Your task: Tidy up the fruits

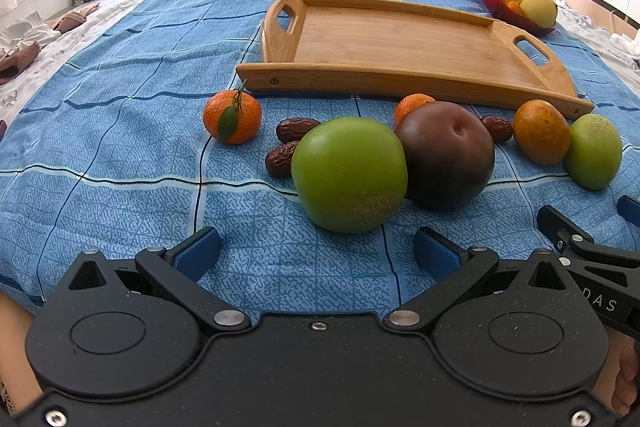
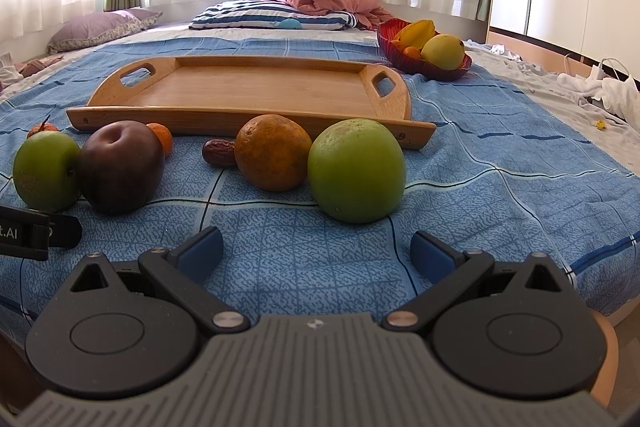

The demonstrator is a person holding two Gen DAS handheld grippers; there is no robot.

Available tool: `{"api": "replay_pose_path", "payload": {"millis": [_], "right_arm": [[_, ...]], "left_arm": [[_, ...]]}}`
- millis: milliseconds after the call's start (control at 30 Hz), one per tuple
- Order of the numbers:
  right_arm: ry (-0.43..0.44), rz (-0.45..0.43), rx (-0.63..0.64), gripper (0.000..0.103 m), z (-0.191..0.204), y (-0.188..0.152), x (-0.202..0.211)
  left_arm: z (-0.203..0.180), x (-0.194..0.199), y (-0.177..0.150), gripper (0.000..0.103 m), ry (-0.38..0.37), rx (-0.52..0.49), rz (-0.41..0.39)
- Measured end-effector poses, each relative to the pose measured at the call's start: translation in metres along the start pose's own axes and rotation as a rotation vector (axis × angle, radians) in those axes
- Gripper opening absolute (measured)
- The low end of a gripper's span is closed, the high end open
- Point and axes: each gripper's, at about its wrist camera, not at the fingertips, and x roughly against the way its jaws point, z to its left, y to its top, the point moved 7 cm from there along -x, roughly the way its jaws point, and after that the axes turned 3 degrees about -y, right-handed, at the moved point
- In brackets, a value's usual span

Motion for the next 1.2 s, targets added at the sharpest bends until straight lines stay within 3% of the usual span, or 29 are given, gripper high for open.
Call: {"api": "replay_pose_path", "payload": {"millis": [533, 700, 833, 1033, 1200], "right_arm": [[0.009, -0.086, -0.017, 0.103, -0.004, -0.007, 0.003], [0.038, -0.069, -0.035, 0.103, -0.008, 0.001, 0.004], [0.045, -0.090, -0.095, 0.103, -0.015, 0.007, 0.007], [0.002, -0.169, -0.068, 0.097, -0.021, 0.019, 0.013], [-0.027, -0.187, -0.048, 0.087, -0.025, 0.025, 0.012]], "left_arm": [[0.001, 0.005, -0.002, 0.103, -0.012, -0.013, -0.048], [0.001, 0.008, 0.003, 0.103, -0.004, 0.005, -0.048], [0.001, 0.017, 0.010, 0.103, -0.014, 0.022, -0.099], [-0.008, 0.028, 0.019, 0.103, -0.061, -0.013, -0.178], [-0.012, 0.027, 0.023, 0.085, -0.039, -0.030, -0.187]]}}
